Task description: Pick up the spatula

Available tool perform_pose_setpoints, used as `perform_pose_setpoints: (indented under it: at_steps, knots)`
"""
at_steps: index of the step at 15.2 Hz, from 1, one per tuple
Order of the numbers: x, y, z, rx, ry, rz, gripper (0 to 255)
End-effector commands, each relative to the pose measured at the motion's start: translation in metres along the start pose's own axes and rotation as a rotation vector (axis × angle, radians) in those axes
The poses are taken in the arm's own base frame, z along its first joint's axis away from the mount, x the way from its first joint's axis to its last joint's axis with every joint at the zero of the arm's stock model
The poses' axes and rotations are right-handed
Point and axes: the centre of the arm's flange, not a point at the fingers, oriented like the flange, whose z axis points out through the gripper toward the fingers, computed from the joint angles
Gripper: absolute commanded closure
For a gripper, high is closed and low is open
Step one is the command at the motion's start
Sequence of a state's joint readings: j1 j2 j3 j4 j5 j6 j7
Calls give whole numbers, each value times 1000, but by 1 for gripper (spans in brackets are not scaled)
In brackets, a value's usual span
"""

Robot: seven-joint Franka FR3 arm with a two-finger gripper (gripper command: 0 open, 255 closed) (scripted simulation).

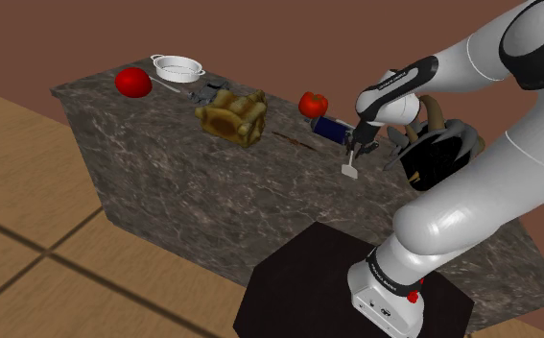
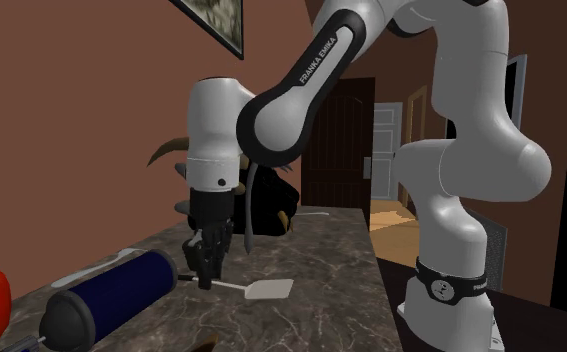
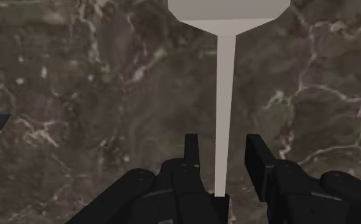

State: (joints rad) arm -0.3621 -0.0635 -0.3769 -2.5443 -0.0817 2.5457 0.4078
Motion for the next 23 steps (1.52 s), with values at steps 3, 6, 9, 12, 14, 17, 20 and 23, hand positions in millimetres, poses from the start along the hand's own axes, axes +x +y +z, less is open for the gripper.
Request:
perform_pose_setpoints:
  at_steps: [3,6,9,12,14,17,20,23]
  knots:
    - [0,0,0,0,0,0,255]
    - [0,0,0,0,0,0,255]
    - [0,0,-5,0,0,0,255]
    - [1,0,-21,0,0,0,255]
    - [2,0,-31,0,0,0,255]
    - [3,0,-47,0,0,0,255]
    - [4,0,-63,0,0,0,255]
    - [5,0,-79,0,0,0,255]
